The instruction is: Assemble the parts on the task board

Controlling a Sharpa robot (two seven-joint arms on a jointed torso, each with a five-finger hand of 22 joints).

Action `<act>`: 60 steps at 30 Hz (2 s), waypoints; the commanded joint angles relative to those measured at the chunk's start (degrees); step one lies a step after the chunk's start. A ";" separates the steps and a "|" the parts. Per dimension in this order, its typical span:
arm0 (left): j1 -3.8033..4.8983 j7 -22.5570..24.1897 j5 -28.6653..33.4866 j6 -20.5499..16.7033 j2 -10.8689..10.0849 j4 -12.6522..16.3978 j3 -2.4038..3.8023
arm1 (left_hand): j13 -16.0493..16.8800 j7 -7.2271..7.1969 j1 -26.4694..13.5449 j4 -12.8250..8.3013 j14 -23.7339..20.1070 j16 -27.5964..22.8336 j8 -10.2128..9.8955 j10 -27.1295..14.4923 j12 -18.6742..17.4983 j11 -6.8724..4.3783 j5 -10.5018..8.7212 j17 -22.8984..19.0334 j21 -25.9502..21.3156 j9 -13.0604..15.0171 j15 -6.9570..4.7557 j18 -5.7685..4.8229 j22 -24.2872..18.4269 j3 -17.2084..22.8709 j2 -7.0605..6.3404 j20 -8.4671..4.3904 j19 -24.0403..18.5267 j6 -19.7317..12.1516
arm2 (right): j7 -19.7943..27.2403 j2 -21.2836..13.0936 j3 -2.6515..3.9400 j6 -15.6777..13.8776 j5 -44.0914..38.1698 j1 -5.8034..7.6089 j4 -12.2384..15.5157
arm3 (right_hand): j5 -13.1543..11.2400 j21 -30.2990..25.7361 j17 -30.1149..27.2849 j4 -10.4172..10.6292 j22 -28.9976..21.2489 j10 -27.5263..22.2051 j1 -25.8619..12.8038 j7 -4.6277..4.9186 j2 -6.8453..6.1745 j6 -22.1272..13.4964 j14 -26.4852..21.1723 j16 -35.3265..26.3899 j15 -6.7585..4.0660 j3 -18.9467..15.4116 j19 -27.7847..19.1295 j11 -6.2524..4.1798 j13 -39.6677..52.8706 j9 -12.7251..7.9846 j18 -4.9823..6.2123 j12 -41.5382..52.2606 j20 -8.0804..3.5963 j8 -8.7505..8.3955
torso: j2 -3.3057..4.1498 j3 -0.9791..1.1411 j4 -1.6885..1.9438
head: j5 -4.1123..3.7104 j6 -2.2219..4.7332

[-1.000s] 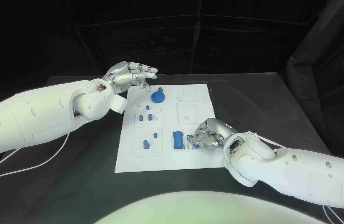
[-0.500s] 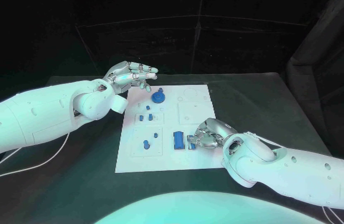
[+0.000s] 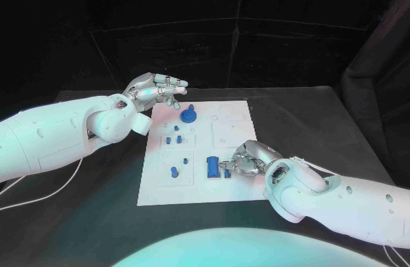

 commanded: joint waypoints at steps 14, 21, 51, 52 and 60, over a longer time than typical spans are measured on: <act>0.07 0.11 -0.19 0.77 -0.11 0.02 0.02 | 0.07 0.03 0.24 -0.05 -0.47 0.25 -0.10 -0.48 0.22 0.00 -0.20 -0.06 -0.34 0.05 0.01 0.76 -0.06 -0.30 0.27 0.31 -0.09 -0.26 | 5.12 -3.03 0.04 -1.48 2.09 0.11 1.11 | 5.66 -2.23 5.45 -2.58 -2.99 -2.44 10.87 0.62 2.51 -2.92 4.15 -1.51 0.22 -3.50 -1.07 0.74 -3.05 0.05 -0.47 -3.78 -0.04 -0.24 | -0.14 0.00 -0.08 | -0.04 0.17; 0.07 0.94 -0.19 0.05 -0.03 -0.03 0.02 | 0.07 0.02 0.25 -0.05 -0.48 0.25 -0.09 -0.48 0.23 0.00 -0.20 -0.07 -0.34 0.05 0.01 0.76 -0.07 -0.31 0.28 0.30 -0.09 -0.25 | 19.23 -4.86 0.10 -4.26 21.79 1.11 -0.10 | 5.65 -7.60 -0.14 -3.70 -11.05 -10.62 13.46 3.29 3.57 -8.51 2.63 -5.79 1.89 -3.56 -3.77 2.88 -13.50 -1.82 0.69 -15.33 1.14 -4.21 | -0.22 -0.08 -0.01 | -0.33 0.63; -2.45 9.38 7.36 -7.95 5.10 -10.47 0.02 | -4.82 -2.45 -24.07 4.66 -30.13 -47.92 -8.45 -18.66 -17.55 1.00 -3.10 -26.07 -27.96 -3.88 5.02 -2.89 -20.51 -10.43 1.55 4.40 -37.12 -17.36 | 55.16 8.53 5.18 9.93 69.71 8.38 -36.23 | -2.98 -67.90 -69.05 -10.31 -63.27 -39.62 -2.50 5.74 5.63 -23.37 -38.85 -85.02 10.40 -2.98 -41.29 8.61 -74.01 -21.82 1.09 -74.54 8.45 -26.91 | -4.29 -1.01 0.01 | -1.86 10.05; -2.47 9.38 7.35 -8.01 5.09 -10.43 0.03 | -4.82 -2.48 -24.10 4.66 -30.02 -48.28 -8.45 -18.69 -17.78 0.98 -3.10 -26.32 -27.96 -3.88 5.08 -2.89 -20.70 -10.73 5.64 4.40 -37.14 -17.40 | 55.18 8.51 5.18 9.87 69.74 8.38 -36.17 | -3.17 -67.90 -69.33 -10.44 -63.27 -39.39 -2.69 5.71 5.63 -23.15 -38.31 -85.02 10.23 -3.14 -40.87 8.48 -74.01 -21.82 1.09 -74.54 8.32 -26.91 | -4.29 -0.98 0.04 | -1.86 10.08; -3.64 9.51 7.06 -13.30 4.84 -6.97 1.05 | -4.82 -4.63 -37.94 4.66 -39.74 -50.80 -8.45 -29.34 -23.31 -1.01 -3.10 -28.13 -32.22 -3.88 3.28 -3.80 -22.59 -13.94 5.64 1.46 -45.60 -27.89 | 56.86 6.90 4.94 4.85 72.69 8.34 -30.88 | -8.56 -69.86 -74.91 -8.61 -63.27 -50.66 -16.35 3.65 5.63 -33.29 -50.45 -85.02 5.87 -5.07 -52.40 6.83 -74.01 -21.82 0.12 -74.54 5.88 -26.91 | -4.56 0.65 2.57 | -1.59 12.28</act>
